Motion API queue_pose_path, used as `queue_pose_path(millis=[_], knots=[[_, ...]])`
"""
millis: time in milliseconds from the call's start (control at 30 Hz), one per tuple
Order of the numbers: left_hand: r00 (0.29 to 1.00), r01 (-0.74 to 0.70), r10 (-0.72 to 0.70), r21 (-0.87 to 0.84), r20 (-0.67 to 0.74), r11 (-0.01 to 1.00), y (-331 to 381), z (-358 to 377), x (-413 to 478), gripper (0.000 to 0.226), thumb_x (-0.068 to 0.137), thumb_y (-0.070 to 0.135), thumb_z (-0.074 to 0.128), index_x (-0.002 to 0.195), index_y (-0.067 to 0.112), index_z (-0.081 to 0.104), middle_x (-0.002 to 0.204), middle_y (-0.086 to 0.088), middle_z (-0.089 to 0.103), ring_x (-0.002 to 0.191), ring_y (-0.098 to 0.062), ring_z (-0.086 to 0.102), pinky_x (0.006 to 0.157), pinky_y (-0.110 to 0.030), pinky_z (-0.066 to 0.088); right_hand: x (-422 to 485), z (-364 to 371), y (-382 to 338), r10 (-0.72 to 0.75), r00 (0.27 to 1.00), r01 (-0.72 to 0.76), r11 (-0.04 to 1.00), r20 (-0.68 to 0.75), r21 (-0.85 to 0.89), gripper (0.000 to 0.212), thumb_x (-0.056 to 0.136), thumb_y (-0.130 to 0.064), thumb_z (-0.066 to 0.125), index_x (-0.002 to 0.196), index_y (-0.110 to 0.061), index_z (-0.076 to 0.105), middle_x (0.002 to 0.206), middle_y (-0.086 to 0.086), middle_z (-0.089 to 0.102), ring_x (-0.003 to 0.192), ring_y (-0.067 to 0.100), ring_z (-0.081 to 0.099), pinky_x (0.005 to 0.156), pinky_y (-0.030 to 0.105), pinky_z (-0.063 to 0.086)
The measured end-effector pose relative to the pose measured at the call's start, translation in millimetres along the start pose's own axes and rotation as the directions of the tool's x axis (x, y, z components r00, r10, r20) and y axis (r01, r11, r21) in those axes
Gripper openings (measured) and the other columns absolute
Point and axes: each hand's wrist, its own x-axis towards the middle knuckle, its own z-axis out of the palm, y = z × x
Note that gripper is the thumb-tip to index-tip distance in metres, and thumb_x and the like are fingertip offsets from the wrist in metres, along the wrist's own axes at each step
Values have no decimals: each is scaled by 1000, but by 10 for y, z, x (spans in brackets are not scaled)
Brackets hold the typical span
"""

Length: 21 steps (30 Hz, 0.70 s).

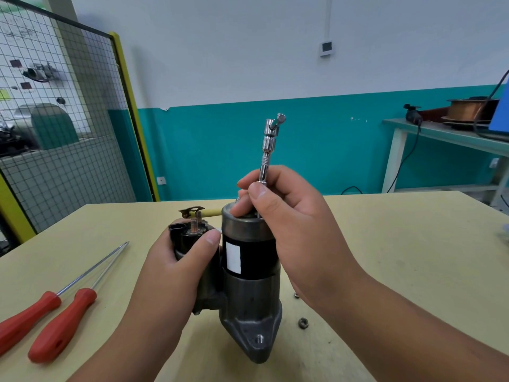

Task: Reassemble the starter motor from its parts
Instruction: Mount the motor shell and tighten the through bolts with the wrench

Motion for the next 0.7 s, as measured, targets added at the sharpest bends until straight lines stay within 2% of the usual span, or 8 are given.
queue_pose_path(millis=[167,233,333,433,567,633,700], knots=[[1000,-9,9,19,-7,1000,23,3,-21,52,62,73,72,103,43,74,98,-1,81,90,-35,79,66,-76,60,-1,1,2,-5,1000,5,1000,-1,6,15,100,-33,53,101,-30,68,86,-7,77,90,3,70,79,9,51],[1000,-7,7,27,-9,1000,26,7,-23,52,60,75,71,102,44,74,97,1,81,90,-34,79,66,-71,63,-1,2,3,-6,1000,6,1000,-4,6,15,99,-34,54,101,-30,68,85,-7,76,89,4,71,79,10,52],[1000,-3,3,43,-11,999,37,14,-30,51,58,78,69,98,47,73,94,3,81,86,-33,79,56,-55,63,-1,4,2,-7,1000,7,1000,-3,10,15,99,-34,54,101,-30,68,85,-7,76,88,4,71,79,9,51],[1000,-8,8,31,-10,999,44,14,-32,49,60,76,70,99,46,74,95,1,81,86,-34,79,63,-71,63,0,4,5,-7,1000,7,1000,-4,12,15,98,-35,54,101,-30,68,85,-7,76,88,4,71,80,9,51],[1000,-9,9,37,-13,999,35,8,-29,51,59,77,71,100,45,73,95,1,81,84,-34,79,59,-73,60,3,2,11,-6,1000,6,1000,-7,14,15,98,-35,54,100,-31,68,85,-6,77,89,6,71,80,10,52],[1000,-2,2,35,-11,999,36,10,-26,51,60,76,71,100,44,73,95,0,80,84,-36,79,55,-68,61,2,2,14,-5,1000,5,1000,-6,11,15,98,-35,54,100,-32,68,85,-6,77,90,6,71,80,11,52],[1000,6,-6,43,-9,999,41,11,-27,49,61,77,70,98,45,73,93,0,80,83,-37,78,46,-49,58,1,3,16,-3,1000,3,1000,-4,5,14,98,-36,54,100,-32,68,86,-7,77,91,6,71,81,10,52]])
